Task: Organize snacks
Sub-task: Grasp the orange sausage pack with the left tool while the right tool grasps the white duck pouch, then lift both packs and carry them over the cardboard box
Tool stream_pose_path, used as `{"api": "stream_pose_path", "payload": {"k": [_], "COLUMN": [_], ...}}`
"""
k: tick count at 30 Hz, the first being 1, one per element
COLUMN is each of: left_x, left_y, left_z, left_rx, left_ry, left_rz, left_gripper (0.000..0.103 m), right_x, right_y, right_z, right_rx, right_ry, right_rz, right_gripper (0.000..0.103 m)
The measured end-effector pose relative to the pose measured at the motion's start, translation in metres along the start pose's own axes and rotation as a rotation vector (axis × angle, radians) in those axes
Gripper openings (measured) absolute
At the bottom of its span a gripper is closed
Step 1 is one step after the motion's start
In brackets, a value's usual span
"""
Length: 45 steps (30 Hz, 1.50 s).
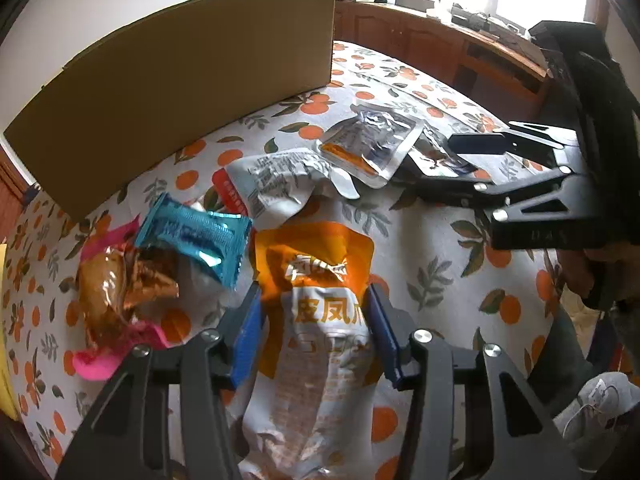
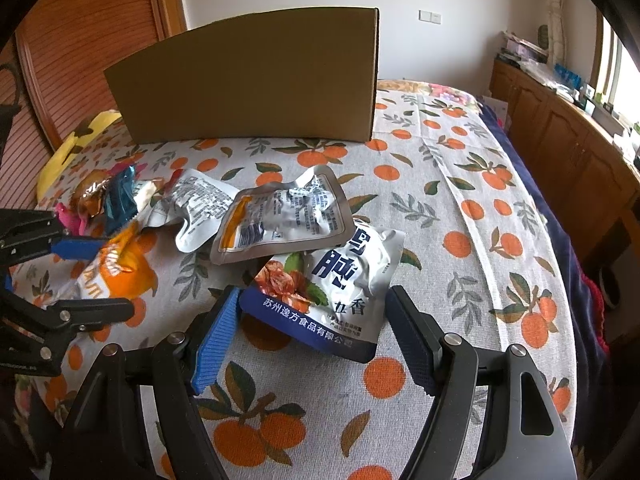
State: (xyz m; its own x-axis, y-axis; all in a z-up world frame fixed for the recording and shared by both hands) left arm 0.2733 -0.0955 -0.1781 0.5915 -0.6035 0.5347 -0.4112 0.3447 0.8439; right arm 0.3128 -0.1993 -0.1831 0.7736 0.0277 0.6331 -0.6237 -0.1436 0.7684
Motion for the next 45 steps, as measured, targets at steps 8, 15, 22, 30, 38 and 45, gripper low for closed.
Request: {"api": "stream_pose_path", "payload": {"k": [8,15,22,30,38,45], "left_x": [-0.005,-0.002,0.000,-0.002,-0.001,0.006], "left_y": [0.024,0.039,0.044,0.046,0.056,0.067], "left_z": [0.004,-0.002,0.000,0.004,-0.003,-0.010], "left_rx": [0.000,-0.009,-0.019,-0.017,-0.017,-0.009], "left_ry": [0.019,0.055,0.059,0.055,0.082,0.097], "left_rz": [0.086,0.143,0.166,0.169,0.197,0.230], "left_gripper": [0.048,0.048,0.048,0.048,0.048,0.048], "right_x": [0.004,0.018,0.027,0.027,0.014,0.010], "right_y": [0.001,0.000,-0.017,-0.019,-0.002,0.014], "right_z": [0.004,0.008,0.010,0.019,0.027,0.027], "right_rx": [0.030,0.061,-0.016,-0.083,-0.064,-0.027], "right_ry": [-0.017,-0.051,-0.043,-0.001,0.014,0.001], "right_rz": [-0.020,-0.041,-0.077,-0.051,-0.060,-0.036], "right_gripper": [0.075,0.075,0.078,0.067,0.061,0.061]}}
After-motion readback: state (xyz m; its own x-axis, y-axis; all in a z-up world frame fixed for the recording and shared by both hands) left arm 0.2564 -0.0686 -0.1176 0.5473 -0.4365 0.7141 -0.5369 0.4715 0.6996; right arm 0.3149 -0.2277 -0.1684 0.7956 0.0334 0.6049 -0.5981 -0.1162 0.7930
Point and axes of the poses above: each gripper's, at about its wrist camera, not at the fingertips, and y roughly against the way its jaws point, z to its right, x to its top, the point moved 4 cm from there along -y, roughly the way its jaws point, and after that the axes turned 6 degrees about -y, right-handed, at the moved point
